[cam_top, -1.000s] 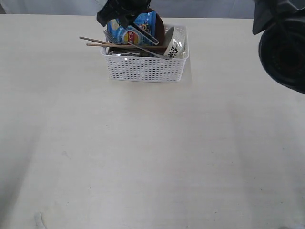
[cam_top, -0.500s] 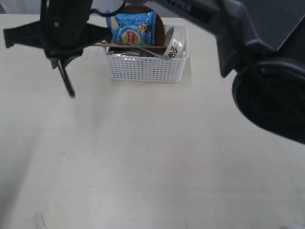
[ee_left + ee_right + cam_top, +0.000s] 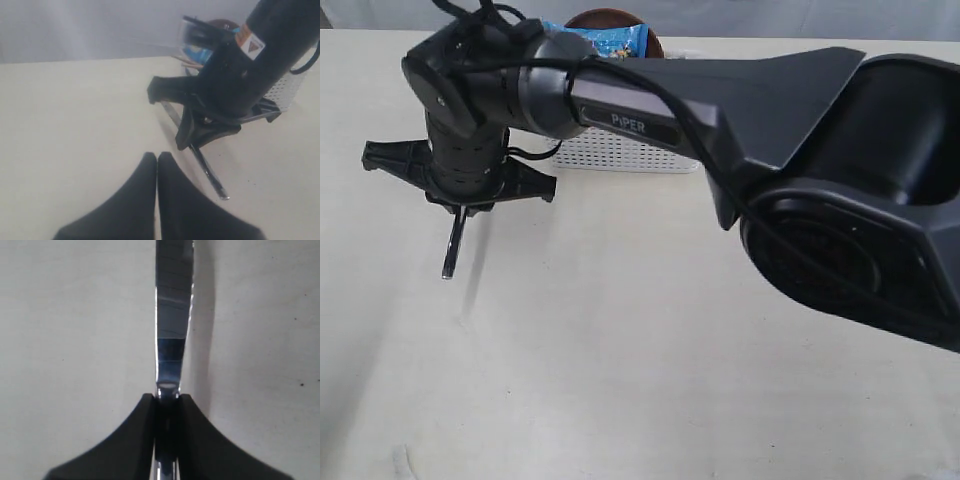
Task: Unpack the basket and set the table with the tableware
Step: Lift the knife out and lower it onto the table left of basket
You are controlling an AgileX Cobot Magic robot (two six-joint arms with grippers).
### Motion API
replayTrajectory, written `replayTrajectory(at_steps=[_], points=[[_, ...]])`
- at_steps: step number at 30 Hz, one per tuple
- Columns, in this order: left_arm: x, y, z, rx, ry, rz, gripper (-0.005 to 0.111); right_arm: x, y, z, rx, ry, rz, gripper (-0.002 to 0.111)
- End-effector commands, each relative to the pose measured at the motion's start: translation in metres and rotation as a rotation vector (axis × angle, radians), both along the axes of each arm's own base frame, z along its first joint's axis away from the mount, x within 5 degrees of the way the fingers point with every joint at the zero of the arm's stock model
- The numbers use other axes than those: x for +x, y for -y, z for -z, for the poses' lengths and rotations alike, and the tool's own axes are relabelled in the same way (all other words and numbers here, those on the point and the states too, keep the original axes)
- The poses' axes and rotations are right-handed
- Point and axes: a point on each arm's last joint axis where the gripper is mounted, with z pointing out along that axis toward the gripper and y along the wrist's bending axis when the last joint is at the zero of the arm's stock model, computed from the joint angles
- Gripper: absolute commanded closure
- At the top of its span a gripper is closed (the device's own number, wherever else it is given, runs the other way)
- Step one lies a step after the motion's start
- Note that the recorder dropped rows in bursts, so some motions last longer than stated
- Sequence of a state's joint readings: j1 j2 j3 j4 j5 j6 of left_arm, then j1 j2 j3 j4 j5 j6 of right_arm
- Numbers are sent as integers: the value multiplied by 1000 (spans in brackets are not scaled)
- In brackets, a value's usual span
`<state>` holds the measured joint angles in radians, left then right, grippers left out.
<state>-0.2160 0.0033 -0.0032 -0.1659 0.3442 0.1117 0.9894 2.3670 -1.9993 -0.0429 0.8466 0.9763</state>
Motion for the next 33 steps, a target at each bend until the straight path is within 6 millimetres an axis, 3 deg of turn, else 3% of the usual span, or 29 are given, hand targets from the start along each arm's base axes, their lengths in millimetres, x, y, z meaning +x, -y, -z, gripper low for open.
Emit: replayTrajectory(at_steps=[1,13,20,23,28,33], points=[[0,0,1,1,2,5,107,-2,-5,18,-3,-10,17,109],[0,0,1,1,2,5,107,-3,-6,47,-40,-46,36,107],[0,0,1,1,2,5,107,-3,-6,48,-42,-47,36,71],[0,0,1,1,2,5,107,-3,-6,47,-45,-46,33,65],[0,0,1,1,2,5,107,-2,-5,21,-21,3,-12,64],[0,0,1,1,2,5,107,-1,4,-39,-16,164,-228,64]])
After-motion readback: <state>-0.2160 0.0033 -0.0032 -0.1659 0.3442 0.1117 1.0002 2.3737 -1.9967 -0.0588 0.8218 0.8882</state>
